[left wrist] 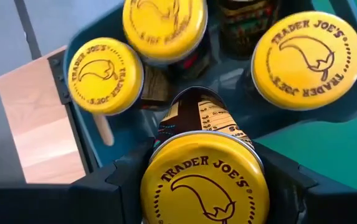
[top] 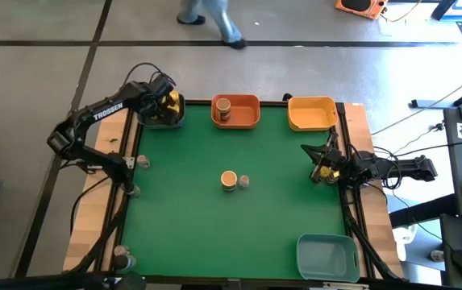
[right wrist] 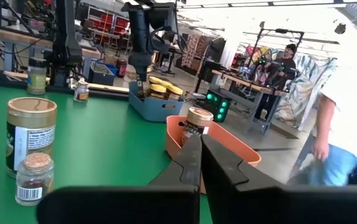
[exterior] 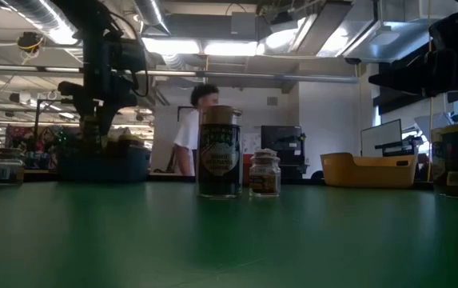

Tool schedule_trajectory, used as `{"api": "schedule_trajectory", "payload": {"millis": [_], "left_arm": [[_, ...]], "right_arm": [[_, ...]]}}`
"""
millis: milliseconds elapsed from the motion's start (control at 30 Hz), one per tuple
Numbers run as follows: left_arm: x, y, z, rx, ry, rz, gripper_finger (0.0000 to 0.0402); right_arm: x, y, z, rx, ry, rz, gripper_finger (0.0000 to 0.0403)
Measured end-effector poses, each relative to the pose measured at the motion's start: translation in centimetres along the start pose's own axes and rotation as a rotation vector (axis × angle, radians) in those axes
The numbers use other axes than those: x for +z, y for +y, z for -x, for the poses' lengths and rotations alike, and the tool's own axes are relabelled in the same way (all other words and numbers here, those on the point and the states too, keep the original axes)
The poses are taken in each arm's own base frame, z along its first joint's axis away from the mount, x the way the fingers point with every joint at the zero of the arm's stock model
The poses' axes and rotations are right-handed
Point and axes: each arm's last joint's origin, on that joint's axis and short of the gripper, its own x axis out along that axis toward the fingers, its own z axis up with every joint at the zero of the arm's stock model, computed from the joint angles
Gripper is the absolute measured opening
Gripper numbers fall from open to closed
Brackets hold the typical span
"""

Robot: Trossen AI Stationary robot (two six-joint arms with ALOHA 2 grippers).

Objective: Sort spices by type
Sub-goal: Put the yellow seasoning bottle into the blue bin

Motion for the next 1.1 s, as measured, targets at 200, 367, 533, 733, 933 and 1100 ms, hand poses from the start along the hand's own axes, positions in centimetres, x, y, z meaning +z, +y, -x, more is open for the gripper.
{"api": "schedule_trajectory", "payload": {"millis": [200, 367, 533, 733, 933, 1100], "left_arm": [[0.0, 0.0, 0.0, -0.004, 0.002, -0.009, 0.0219], [0.0, 0.0, 0.0, -0.006, 0.0, -0.021, 0.0219], [-0.5, -0.2, -1.0, -0.011, -0.001, -0.022, 0.0219], [-1.3, -0.5, -2.5, -0.017, 0.01, -0.039, 0.0219], [-1.5, -0.7, -3.0, -0.021, 0.003, -0.061, 0.0223], [-1.5, -0.7, -3.0, -0.026, 0.0, -0.061, 0.025]], "right_arm": [[0.0, 0.0, 0.0, -0.003, -0.002, -0.002, 0.0012], [0.0, 0.0, 0.0, -0.003, -0.002, -0.002, 0.0012], [0.0, 0.0, 0.0, -0.003, -0.002, -0.002, 0.0012], [0.0, 0.0, 0.0, -0.004, -0.002, -0.002, 0.0012], [0.0, 0.0, 0.0, -0.004, -0.002, -0.002, 0.0012], [0.0, 0.0, 0.0, -0.004, -0.002, -0.002, 0.0012]]}}
